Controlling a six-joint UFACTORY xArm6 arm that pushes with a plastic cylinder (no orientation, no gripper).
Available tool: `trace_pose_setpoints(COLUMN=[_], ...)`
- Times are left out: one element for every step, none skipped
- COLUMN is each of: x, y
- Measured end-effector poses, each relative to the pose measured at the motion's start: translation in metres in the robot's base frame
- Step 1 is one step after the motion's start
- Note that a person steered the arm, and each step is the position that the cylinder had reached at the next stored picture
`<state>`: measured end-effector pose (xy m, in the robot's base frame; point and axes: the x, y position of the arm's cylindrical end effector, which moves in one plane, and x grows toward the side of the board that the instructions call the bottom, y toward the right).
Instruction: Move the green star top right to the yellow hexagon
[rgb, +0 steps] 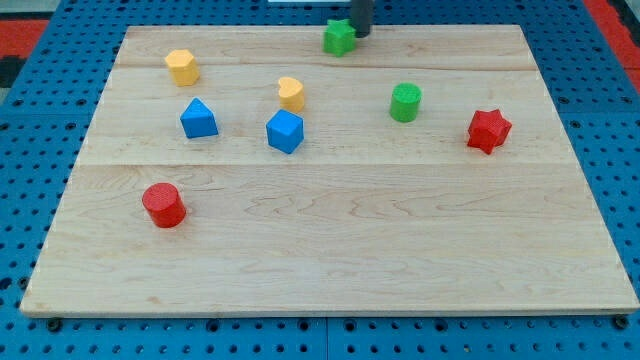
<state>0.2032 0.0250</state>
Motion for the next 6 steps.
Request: trace_pose_setpoints(x=[0.001, 0.003, 0.009, 0.011, 0.011, 0.039], y=[-0.065, -0.020, -0.037, -0.092, -0.070, -0.050])
